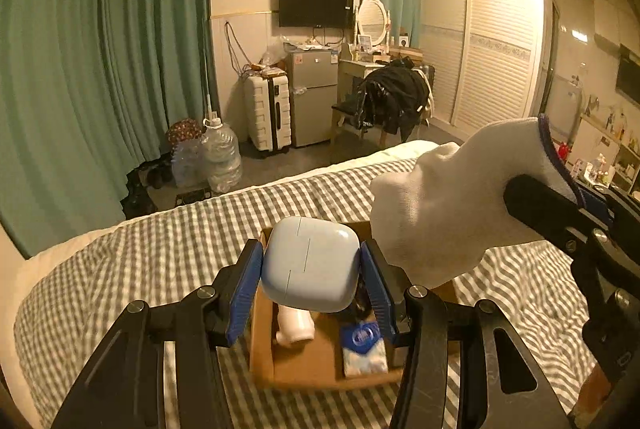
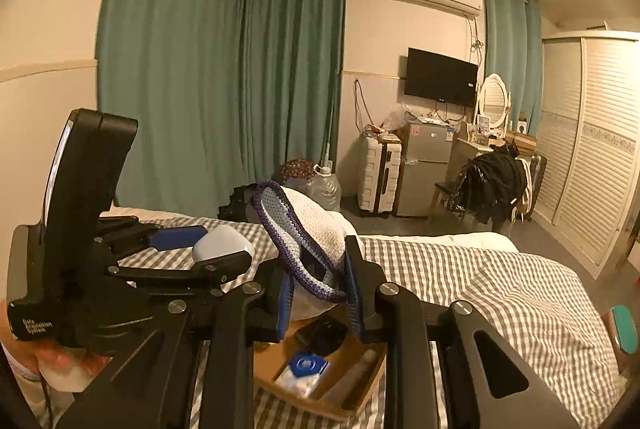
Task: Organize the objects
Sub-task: 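Drop the earbud case and sock into the box, opening both grippers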
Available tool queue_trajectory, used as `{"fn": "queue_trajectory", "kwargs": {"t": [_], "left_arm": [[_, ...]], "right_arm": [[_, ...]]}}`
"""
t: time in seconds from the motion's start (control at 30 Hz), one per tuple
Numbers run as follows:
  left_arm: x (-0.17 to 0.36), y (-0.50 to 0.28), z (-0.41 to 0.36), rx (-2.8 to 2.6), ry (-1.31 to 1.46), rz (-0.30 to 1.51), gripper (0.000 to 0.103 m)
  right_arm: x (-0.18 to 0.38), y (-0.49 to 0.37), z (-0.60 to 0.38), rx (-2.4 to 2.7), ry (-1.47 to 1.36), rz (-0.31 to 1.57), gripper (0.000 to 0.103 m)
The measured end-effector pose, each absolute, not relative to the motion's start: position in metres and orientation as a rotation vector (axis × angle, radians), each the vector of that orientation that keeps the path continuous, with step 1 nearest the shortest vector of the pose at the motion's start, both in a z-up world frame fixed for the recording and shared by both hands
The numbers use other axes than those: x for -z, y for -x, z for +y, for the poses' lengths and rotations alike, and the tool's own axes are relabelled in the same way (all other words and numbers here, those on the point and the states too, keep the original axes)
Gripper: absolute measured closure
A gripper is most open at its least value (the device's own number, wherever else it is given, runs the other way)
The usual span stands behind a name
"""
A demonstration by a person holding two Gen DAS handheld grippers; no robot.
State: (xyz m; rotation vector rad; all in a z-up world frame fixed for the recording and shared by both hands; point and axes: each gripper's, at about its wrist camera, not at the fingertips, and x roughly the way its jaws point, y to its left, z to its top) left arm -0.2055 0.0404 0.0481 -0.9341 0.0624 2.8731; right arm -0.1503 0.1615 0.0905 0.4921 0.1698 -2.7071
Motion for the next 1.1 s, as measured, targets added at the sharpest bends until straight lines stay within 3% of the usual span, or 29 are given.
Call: {"fn": "queue_trajectory", "kwargs": {"t": [0.37, 0.67, 0.73, 0.77, 0.8, 0.83, 0.9, 1.1], "left_arm": [[0.057, 0.286, 0.040, -2.746, 1.112, 0.108, 0.052], [0.082, 0.283, 0.050, -2.681, 1.191, 0.098, 0.050], [0.078, 0.278, 0.053, -2.680, 1.182, 0.090, 0.045], [0.073, 0.274, 0.053, -2.699, 1.165, 0.098, 0.034], [0.068, 0.271, 0.053, -2.719, 1.149, 0.103, 0.024], [0.062, 0.266, 0.053, -2.741, 1.126, 0.102, 0.022], [0.049, 0.255, 0.051, -2.750, 1.099, 0.086, 0.021], [0.012, 0.215, 0.036, -2.807, 1.076, 0.060, 0.015]], "right_arm": [[-0.012, 0.247, 0.162, 2.690, -0.703, 0.159, 0.081], [0.023, 0.259, 0.181, 2.635, -0.834, 0.065, 0.078], [0.025, 0.254, 0.186, 2.635, -0.843, 0.052, 0.071], [0.025, 0.249, 0.188, 2.643, -0.832, 0.047, 0.068], [0.023, 0.244, 0.190, 2.650, -0.821, 0.044, 0.057], [0.020, 0.242, 0.193, 2.659, -0.804, 0.040, 0.047], [0.011, 0.228, 0.198, 2.690, -0.741, 0.010, 0.040], [-0.025, 0.186, 0.205, 2.725, -0.653, -0.022, 0.031]]}}
